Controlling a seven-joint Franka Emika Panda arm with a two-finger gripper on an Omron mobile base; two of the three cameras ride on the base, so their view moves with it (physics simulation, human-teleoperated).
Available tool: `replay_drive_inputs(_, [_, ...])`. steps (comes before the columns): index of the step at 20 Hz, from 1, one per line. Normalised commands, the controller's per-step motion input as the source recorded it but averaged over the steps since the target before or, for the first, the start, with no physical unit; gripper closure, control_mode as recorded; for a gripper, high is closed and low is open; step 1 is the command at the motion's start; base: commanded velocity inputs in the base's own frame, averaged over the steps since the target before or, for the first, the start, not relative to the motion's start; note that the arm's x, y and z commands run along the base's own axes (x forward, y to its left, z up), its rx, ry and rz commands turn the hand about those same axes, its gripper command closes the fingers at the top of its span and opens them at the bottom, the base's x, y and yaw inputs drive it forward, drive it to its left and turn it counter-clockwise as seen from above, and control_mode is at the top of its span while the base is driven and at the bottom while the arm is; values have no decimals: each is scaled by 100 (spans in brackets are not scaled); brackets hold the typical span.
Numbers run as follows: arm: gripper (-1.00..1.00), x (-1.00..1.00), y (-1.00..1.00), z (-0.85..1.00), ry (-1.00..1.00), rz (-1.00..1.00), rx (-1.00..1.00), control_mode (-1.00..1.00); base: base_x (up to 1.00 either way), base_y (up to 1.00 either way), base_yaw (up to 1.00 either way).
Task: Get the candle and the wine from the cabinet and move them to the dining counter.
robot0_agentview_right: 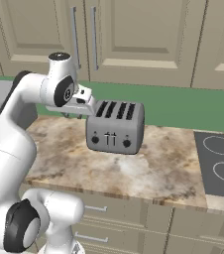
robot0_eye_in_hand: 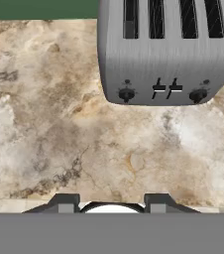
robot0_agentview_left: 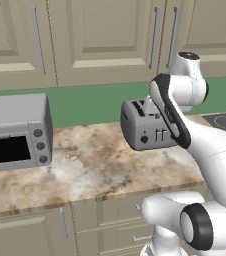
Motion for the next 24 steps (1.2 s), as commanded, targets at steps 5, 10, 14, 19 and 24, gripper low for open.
replay_drive_inputs(5, [-100, -7, 0, 0, -10, 0, 0, -100, 0, 0, 0])
replay_drive_inputs(10, [-100, -26, 0, 6, -24, 0, 0, -100, 0, 0, 0])
replay_drive_inputs(14, [-100, -32, 0, 21, -29, 0, 0, -100, 0, 0, 0])
replay_drive_inputs(19, [-100, -35, 0, 36, -29, 0, 0, -100, 0, 0, 0])
replay_drive_inputs(24, [-100, -42, 0, 46, -21, 0, 0, -100, 0, 0, 0])
